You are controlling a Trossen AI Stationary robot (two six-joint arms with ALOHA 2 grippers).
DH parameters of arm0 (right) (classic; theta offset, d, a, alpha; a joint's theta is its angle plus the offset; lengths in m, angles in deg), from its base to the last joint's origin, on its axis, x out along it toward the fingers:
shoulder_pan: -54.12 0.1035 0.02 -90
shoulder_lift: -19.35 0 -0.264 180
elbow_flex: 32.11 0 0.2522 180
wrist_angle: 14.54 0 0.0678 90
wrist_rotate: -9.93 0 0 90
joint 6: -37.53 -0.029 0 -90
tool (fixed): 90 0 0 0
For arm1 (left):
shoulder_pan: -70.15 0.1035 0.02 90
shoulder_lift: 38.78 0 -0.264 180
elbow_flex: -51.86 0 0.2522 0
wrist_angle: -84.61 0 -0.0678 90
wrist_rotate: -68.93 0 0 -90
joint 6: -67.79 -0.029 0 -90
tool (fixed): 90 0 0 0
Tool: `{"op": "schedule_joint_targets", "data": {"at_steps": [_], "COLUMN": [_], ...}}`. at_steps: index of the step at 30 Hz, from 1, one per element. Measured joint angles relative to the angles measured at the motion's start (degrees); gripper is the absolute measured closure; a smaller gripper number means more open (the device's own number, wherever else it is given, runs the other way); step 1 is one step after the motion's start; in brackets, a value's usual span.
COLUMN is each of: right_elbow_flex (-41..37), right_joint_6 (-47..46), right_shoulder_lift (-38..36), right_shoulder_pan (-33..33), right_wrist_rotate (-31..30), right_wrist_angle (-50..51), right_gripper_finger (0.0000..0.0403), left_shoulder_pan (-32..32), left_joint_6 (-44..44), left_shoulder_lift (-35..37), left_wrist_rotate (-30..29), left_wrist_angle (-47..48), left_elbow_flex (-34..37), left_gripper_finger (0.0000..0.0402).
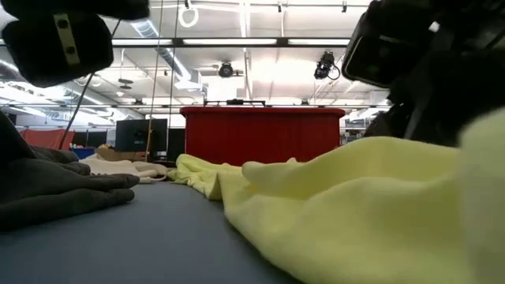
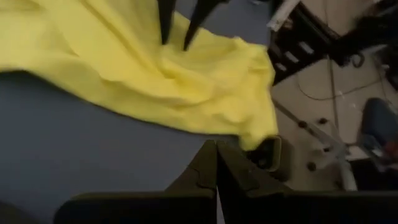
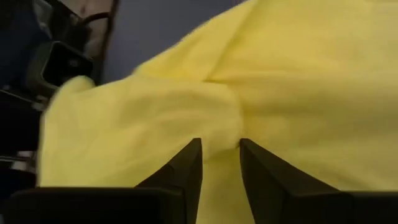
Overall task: Fold laundry
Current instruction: Fold the yellow shirt
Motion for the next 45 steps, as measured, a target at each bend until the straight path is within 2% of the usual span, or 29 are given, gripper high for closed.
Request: {"op": "schedule_joint_targets", "data": {"at_steps": [5, 9, 14, 18, 21, 26, 31, 34, 38, 41, 45], "right_elbow_flex": [0.0, 0.0, 0.0, 0.1, 1.8, 4.5, 4.7, 4.7, 4.7, 4.6, 4.6], "right_joint_6": [-1.6, -1.2, -1.2, -1.5, -1.5, -1.5, -4.7, -4.5, -4.7, -4.7, -4.3], "right_shoulder_lift": [-1.4, -1.3, 1.0, 3.0, 4.6, 7.3, 7.0, 5.5, 2.5, 0.4, 0.1], "right_shoulder_pan": [1.6, 0.5, -1.6, -1.8, -0.8, 0.6, 0.5, 0.2, -1.2, -2.3, -1.1], "right_wrist_rotate": [-4.5, -5.2, -4.6, -0.1, 2.4, 2.5, 1.7, 0.0, -4.9, -3.0, -0.3], "right_wrist_angle": [1.4, 0.0, -0.2, -5.0, -4.9, -5.1, -4.7, -3.7, 3.5, 4.9, 3.1], "right_gripper_finger": [0.0292, 0.0291, 0.0293, 0.0293, 0.0293, 0.0295, 0.0320, 0.0346, 0.0371, 0.0364, 0.0318], "left_shoulder_pan": [-1.6, -2.5, -2.7, -2.6, -2.7, -2.8, -2.8, -2.8, -3.1, -3.9, -5.1], "left_joint_6": [0.1, 0.0, -0.1, -1.9, -2.0, -2.0, 0.4, 3.2, 6.0, 6.7, 6.7], "left_shoulder_lift": [-1.5, -2.5, -2.6, -2.6, -2.6, -2.6, -2.6, -2.6, -2.6, -2.6, -2.6], "left_wrist_rotate": [0.5, 0.6, 0.7, 0.9, 0.9, 0.9, 0.9, 0.9, 0.9, 0.9, 0.9], "left_wrist_angle": [-0.5, -0.6, 0.8, 0.6, 0.9, 1.6, 3.8, 4.4, 4.8, 4.8, 4.8], "left_elbow_flex": [-2.4, -3.0, -3.0, -3.0, -3.0, -3.0, -3.0, -3.0, -3.0, -3.0, -3.0], "left_gripper_finger": [0.0397, 0.0397, 0.0397, 0.0395, 0.0378, 0.0330, 0.0304, 0.0304, 0.0312, 0.0316, 0.0316]}}
